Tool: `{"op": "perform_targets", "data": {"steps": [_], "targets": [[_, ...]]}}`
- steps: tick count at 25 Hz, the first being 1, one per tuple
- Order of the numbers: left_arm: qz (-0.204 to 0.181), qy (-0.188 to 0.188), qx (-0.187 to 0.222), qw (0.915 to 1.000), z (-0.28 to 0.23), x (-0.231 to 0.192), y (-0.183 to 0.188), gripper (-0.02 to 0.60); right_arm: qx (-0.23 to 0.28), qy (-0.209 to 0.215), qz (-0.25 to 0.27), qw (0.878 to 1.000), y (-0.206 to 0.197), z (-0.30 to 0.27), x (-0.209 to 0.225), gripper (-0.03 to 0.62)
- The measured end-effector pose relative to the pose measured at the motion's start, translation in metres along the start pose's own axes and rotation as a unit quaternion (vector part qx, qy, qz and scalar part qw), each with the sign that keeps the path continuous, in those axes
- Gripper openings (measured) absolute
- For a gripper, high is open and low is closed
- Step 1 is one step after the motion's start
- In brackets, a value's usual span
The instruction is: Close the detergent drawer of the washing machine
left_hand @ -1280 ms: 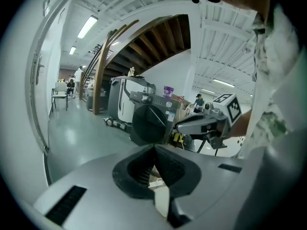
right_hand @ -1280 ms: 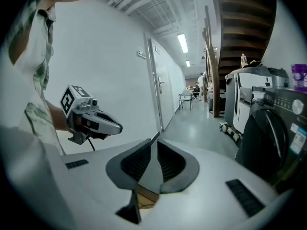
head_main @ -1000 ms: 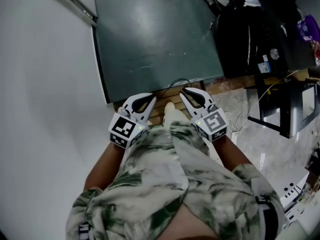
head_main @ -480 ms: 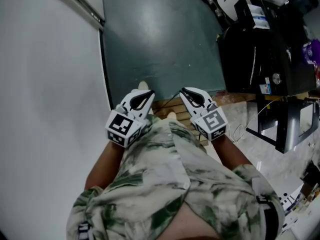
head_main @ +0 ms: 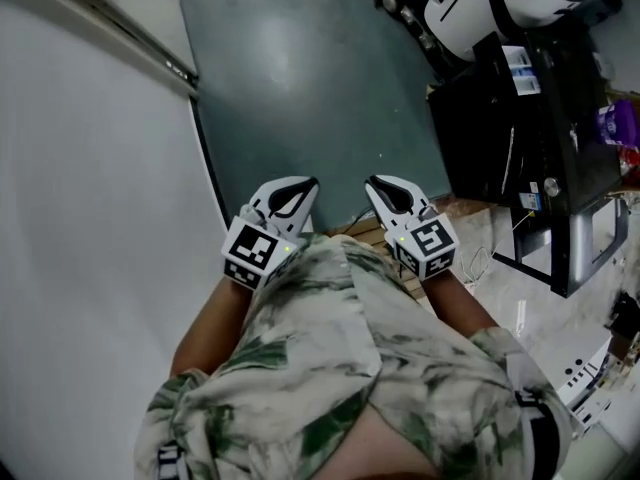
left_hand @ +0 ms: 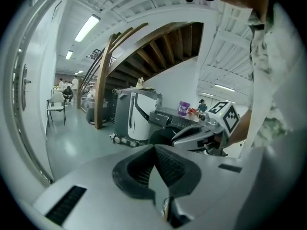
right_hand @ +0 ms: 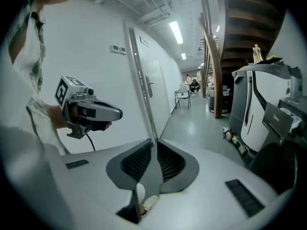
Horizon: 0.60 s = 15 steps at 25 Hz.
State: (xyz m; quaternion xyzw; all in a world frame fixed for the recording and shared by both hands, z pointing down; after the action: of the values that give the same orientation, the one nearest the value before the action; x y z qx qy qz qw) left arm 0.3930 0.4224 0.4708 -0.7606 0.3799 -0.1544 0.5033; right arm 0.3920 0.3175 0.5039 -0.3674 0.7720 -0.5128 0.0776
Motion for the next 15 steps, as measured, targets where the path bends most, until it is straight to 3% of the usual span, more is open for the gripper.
{"op": "perform_targets", "data": {"steps": [7, 15], "targets": [[-0.020, -0.066, -0.024, 0.9973, 0.002, -0.072, 0.073, 0.023, 0.011, -0.044, -0.008, 0.999, 0.100, -0.049, 0.010, 0.058], [-0.027, -0.118, -0.017, 0.9925, -0.041, -0.097, 0.118, 0.023, 0.036, -0.147, -0.043, 0.988, 0.131, -0.043, 0.079, 0.103]]}}
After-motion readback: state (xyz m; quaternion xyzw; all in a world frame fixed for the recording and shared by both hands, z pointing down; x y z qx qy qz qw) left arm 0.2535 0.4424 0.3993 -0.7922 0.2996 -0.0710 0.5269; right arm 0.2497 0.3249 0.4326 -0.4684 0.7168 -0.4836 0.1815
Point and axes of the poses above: the fingertips, and each gripper's own axes: z backward along the fingers, x to its right, y out of its top, the point moved 1 cm from there along z, backward along the fingers, and after that the axes turned 7 degrees about y, right-handed, at the moved point
